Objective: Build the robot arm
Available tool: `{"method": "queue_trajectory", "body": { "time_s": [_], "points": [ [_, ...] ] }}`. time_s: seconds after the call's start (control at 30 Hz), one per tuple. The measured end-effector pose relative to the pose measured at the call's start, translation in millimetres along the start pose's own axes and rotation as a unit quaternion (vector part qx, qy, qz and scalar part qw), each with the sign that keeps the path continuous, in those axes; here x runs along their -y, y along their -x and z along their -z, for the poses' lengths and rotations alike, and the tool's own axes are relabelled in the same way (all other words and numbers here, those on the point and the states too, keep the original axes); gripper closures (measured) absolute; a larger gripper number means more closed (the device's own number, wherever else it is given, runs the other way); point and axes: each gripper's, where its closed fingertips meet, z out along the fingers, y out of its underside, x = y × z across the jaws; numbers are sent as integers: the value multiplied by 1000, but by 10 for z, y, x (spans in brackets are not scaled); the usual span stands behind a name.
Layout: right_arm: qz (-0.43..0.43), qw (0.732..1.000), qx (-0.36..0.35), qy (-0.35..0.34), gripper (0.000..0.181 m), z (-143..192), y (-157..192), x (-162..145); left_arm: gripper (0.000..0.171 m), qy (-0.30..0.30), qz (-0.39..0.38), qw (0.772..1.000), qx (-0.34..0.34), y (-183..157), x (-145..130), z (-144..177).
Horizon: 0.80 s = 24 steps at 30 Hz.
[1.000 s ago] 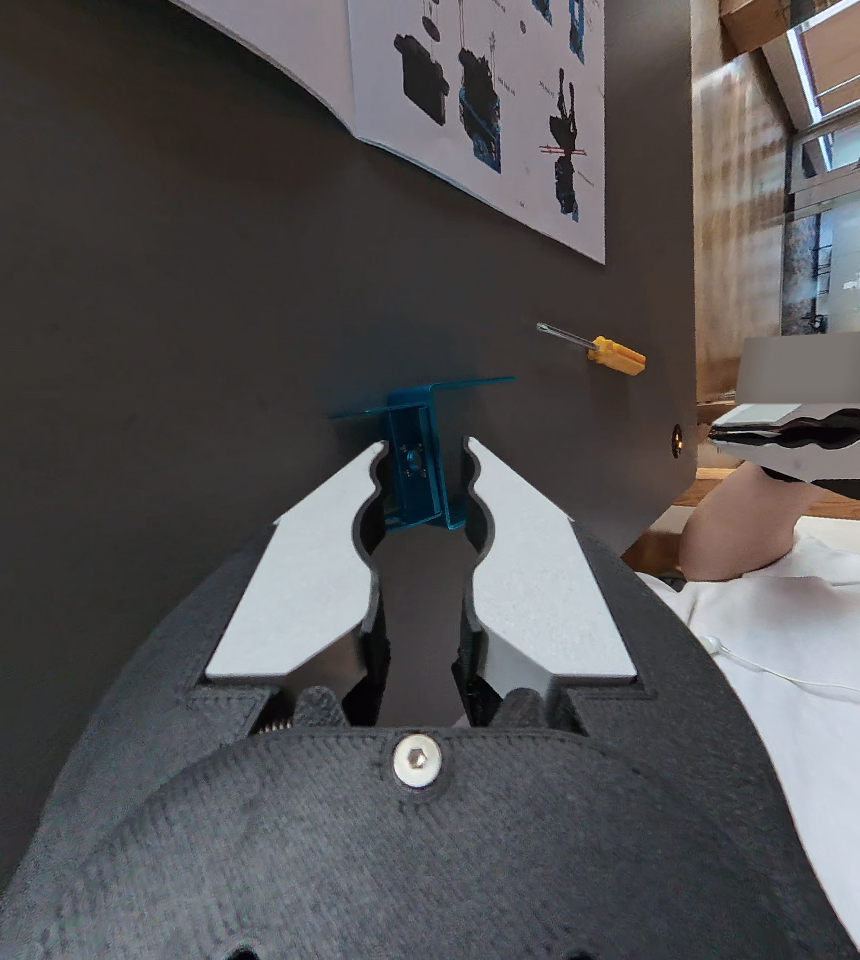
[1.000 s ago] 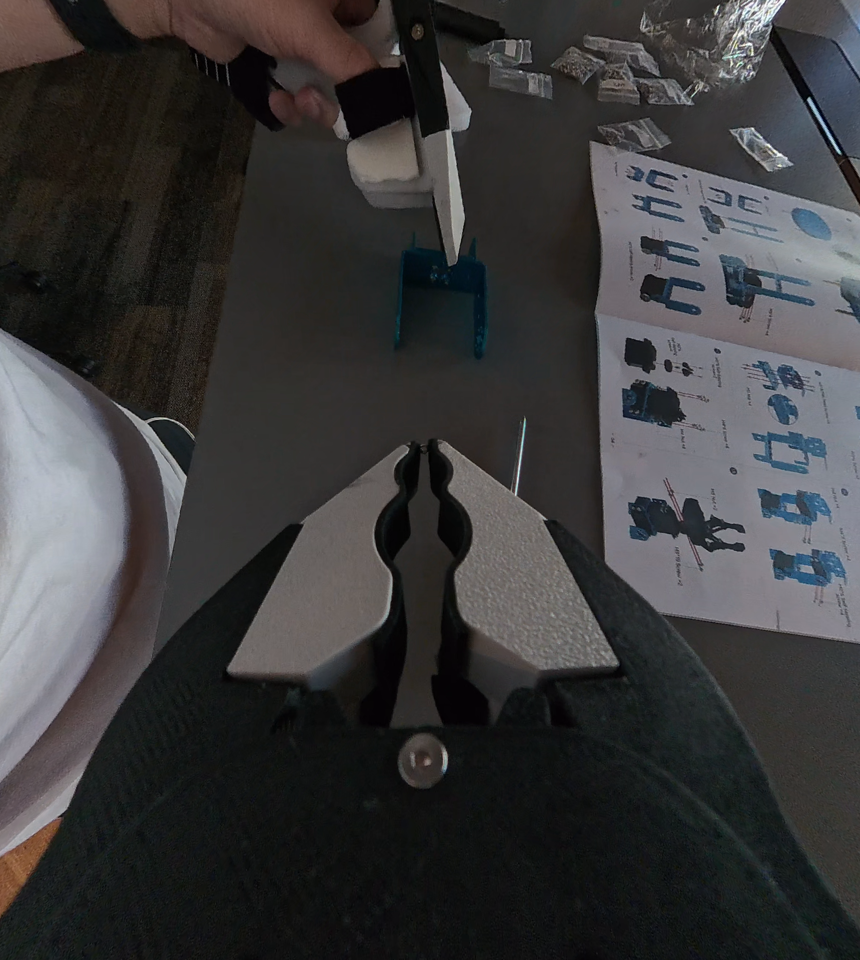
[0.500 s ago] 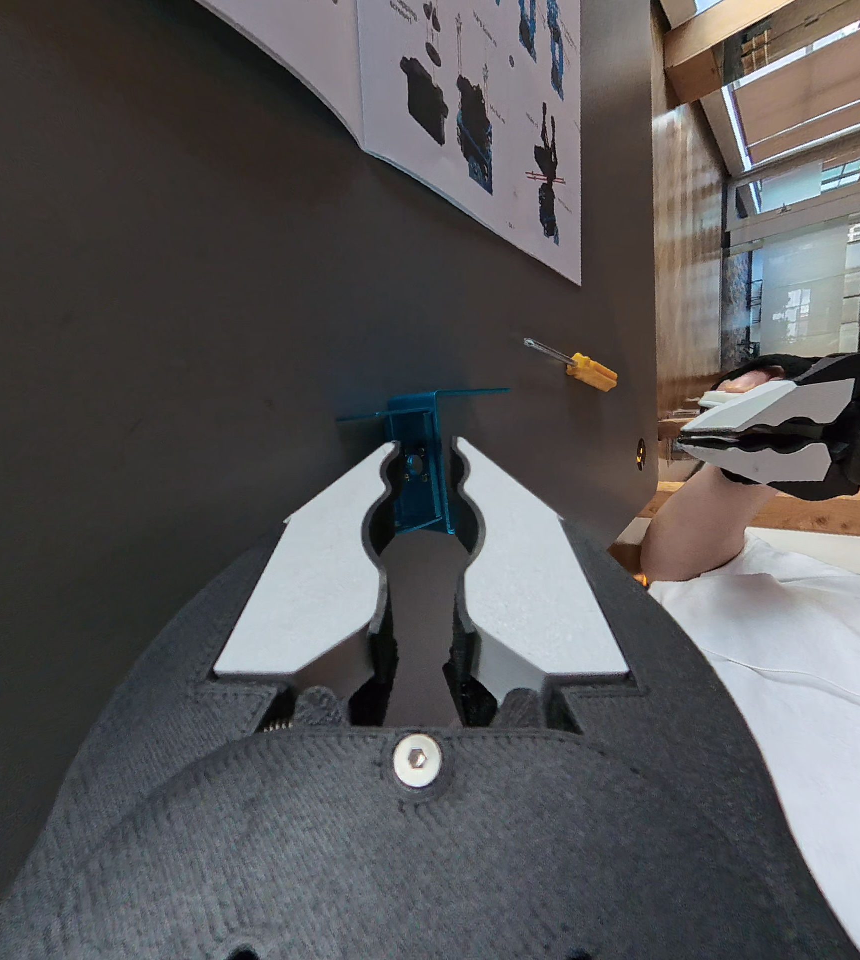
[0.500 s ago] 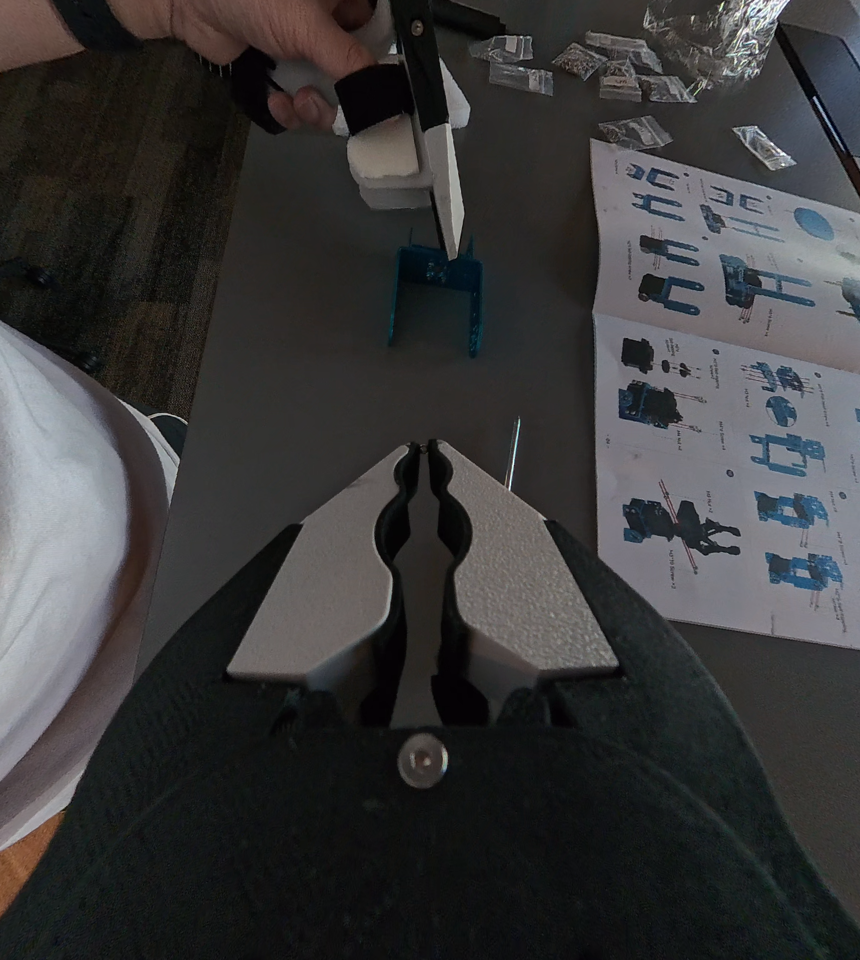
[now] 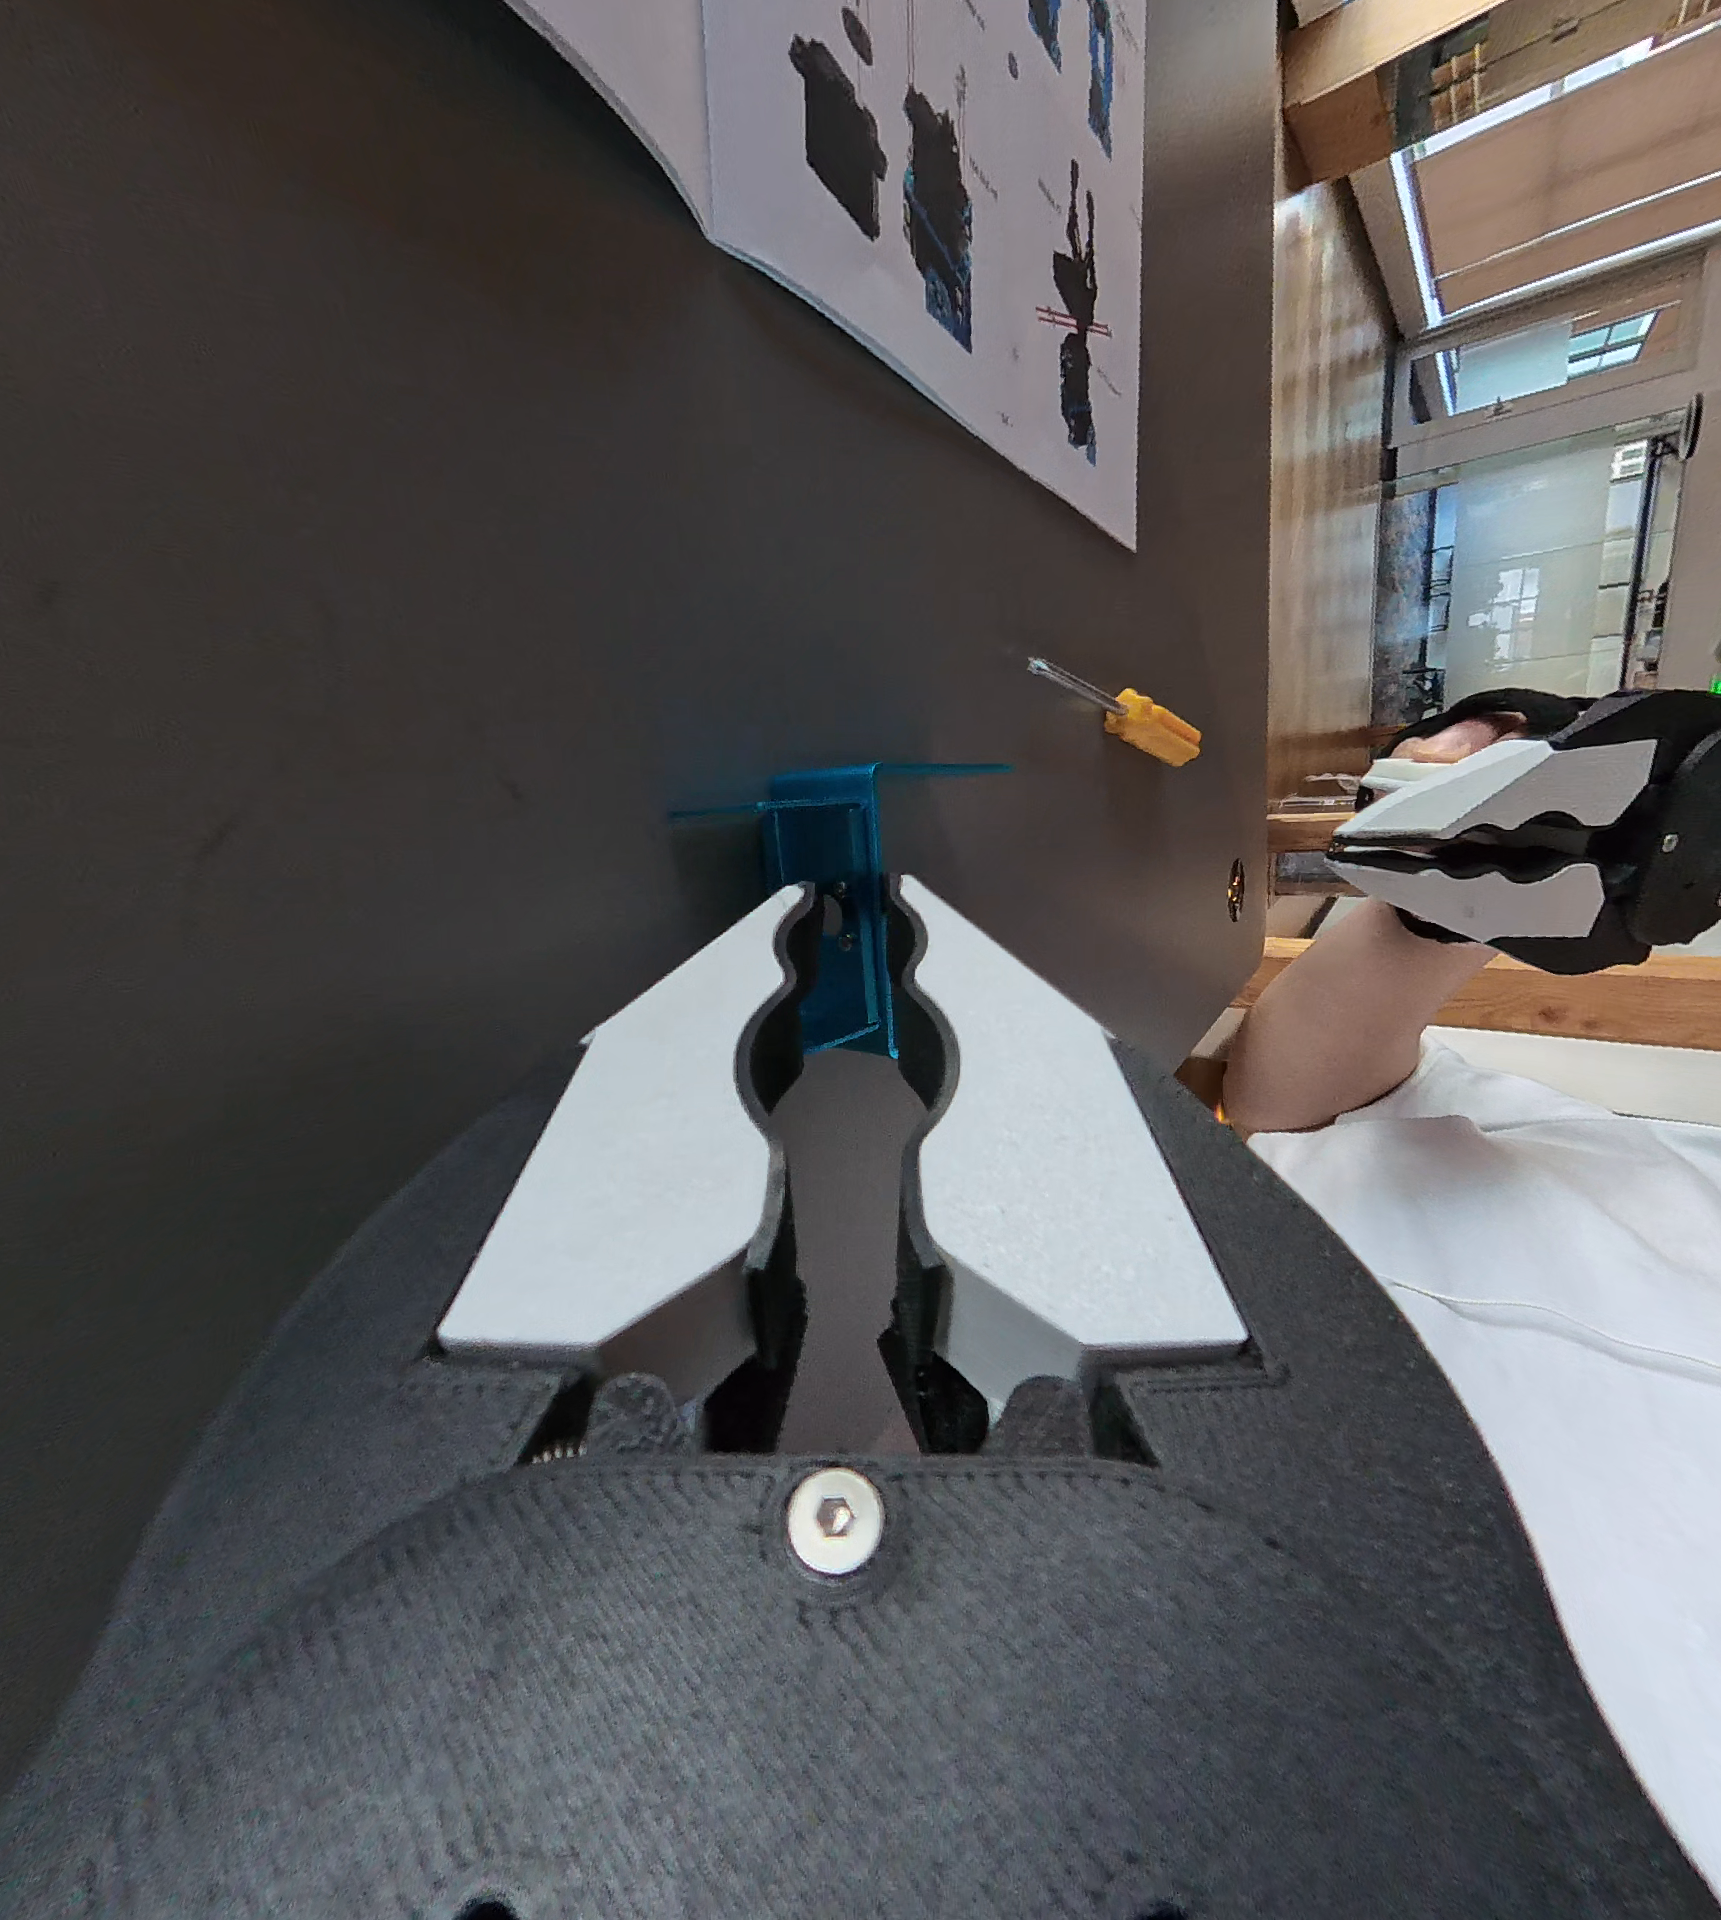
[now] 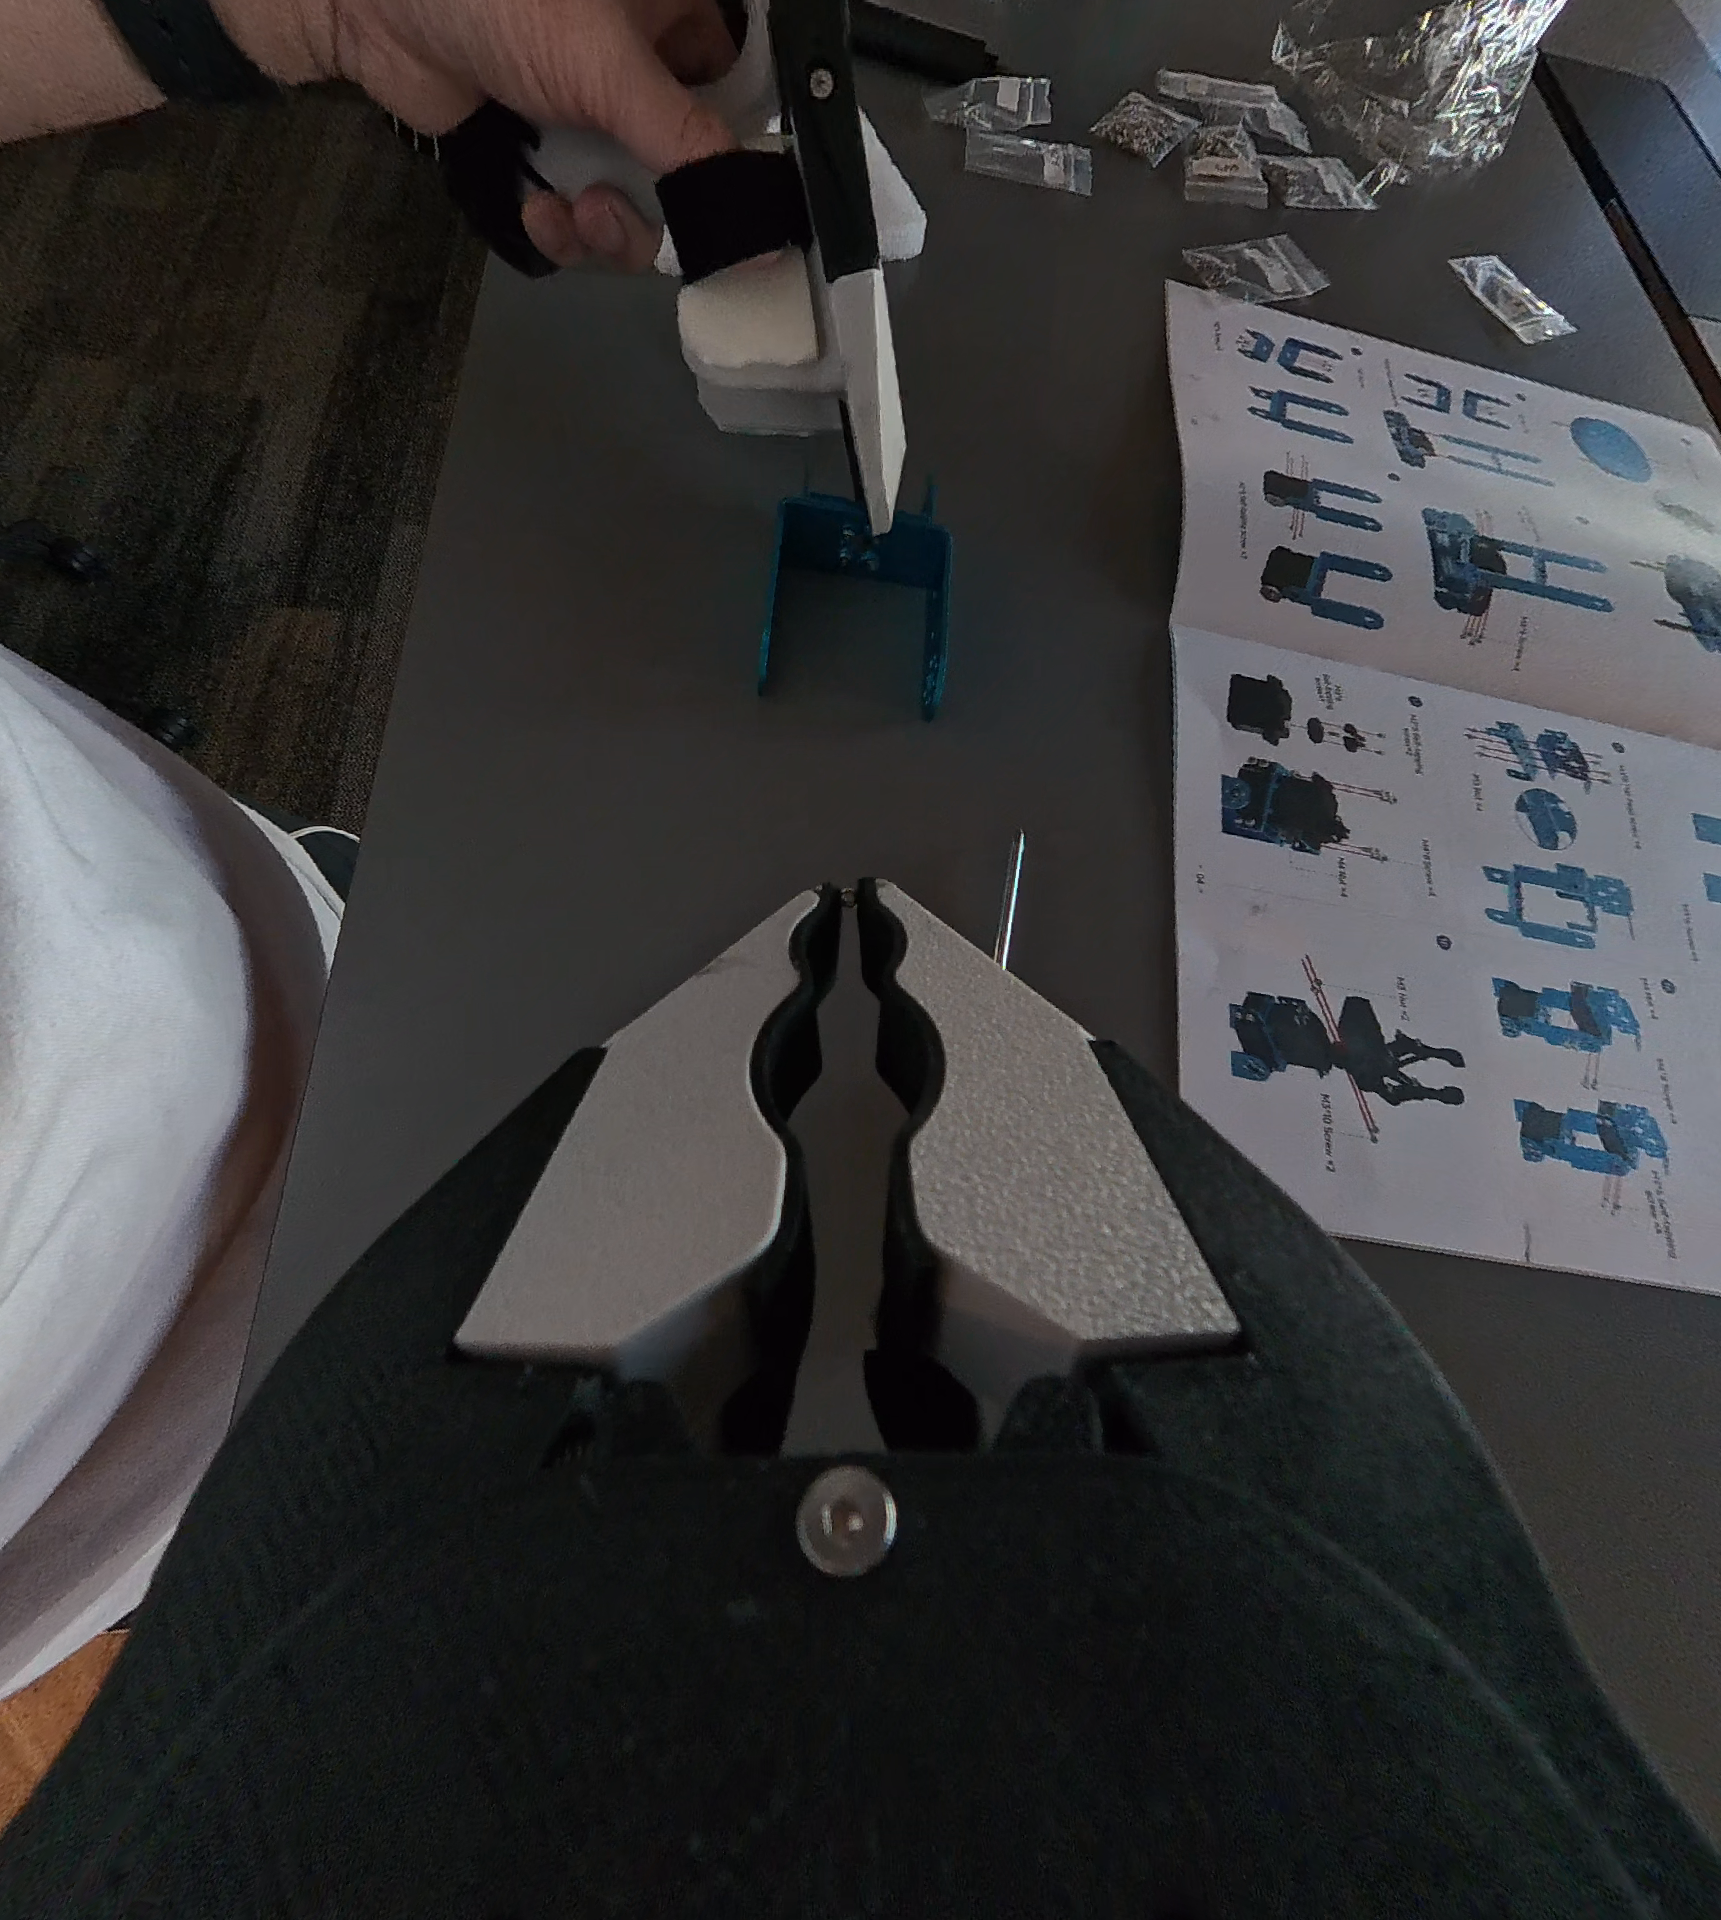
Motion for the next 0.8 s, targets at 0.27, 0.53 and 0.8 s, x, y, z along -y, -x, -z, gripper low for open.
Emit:
{"method": "queue_trajectory", "body": {
  "time_s": [0.27, 0.53, 0.8],
  "points": [
    [2, 1000, 3, 6, 179, -14, 3, -32, 152, -7, 1, 1000, 3, 21, 22, 16],
    [3, 1000, 6, 8, 179, -30, -7, -54, 163, -18, -7, 1000, -5, -12, 68, -15],
    [0, 1000, 6, 6, 179, -40, -45, -68, 163, -4, 58, 995, -83, -83, 32, -92]
  ]
}}
